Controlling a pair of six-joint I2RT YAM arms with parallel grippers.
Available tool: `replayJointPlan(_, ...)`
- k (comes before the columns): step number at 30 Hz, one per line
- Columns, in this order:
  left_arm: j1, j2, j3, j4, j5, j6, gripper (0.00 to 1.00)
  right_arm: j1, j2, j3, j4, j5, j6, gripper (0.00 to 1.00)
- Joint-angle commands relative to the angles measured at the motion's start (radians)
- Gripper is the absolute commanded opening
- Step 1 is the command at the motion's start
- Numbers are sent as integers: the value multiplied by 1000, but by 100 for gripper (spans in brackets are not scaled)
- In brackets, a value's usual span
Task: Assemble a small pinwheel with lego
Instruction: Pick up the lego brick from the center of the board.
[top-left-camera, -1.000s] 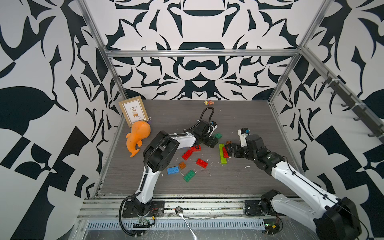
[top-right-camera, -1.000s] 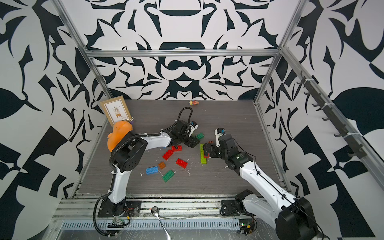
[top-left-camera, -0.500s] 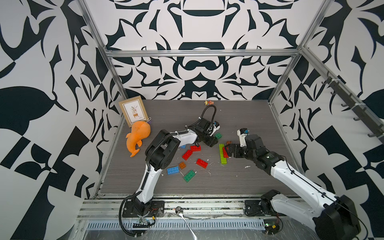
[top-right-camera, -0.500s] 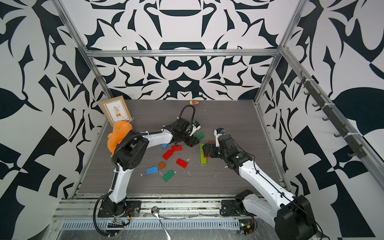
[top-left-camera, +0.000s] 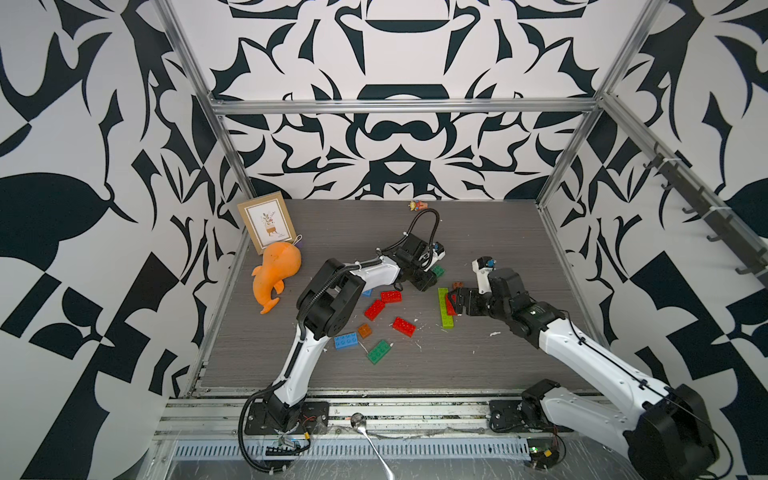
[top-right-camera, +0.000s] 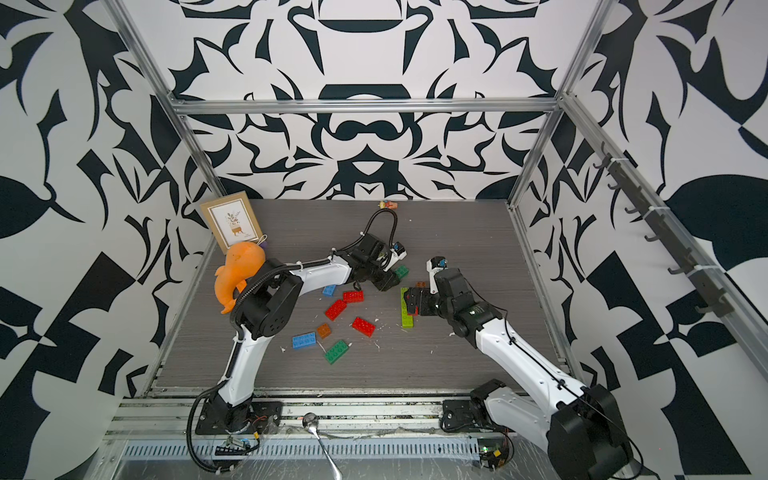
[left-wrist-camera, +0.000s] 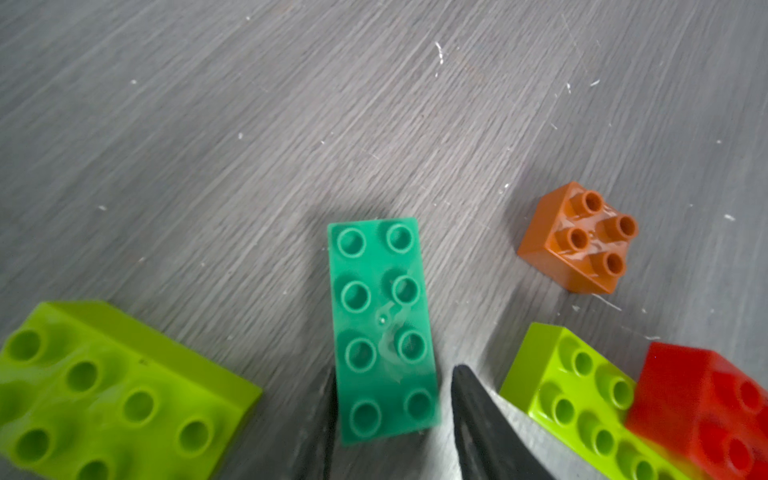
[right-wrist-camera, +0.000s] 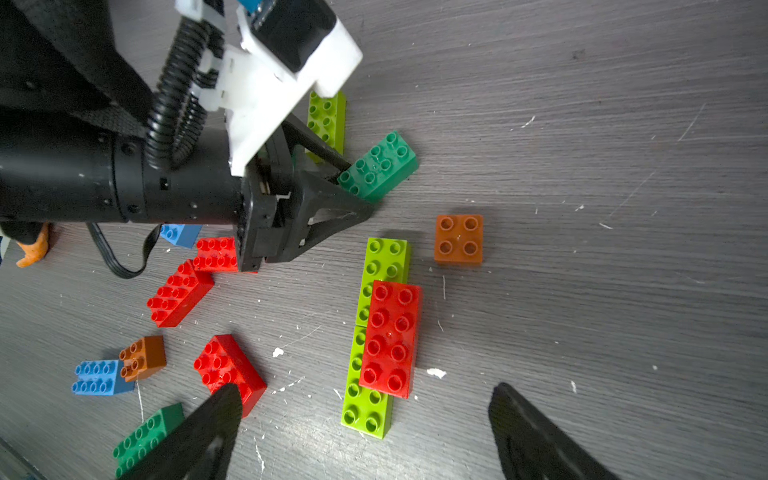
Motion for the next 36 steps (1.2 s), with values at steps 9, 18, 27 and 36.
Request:
replayJointPlan(9,-17,-15,-62,-34,-6,-35,26,-8,48,15,31,-6,-8,95)
replayJointPlan(18,-38,-59,-155,-15,38,-8,23,-9,64,19,31,-13,-7,95)
replayJointPlan(27,-76,-130,-282,53,-3,-59,20,-9,65,22,25,-21,-5,95)
replayJointPlan(36,-86,-279,-448,143,-34,-150,20,-30,153,39,-6,-13,38,96)
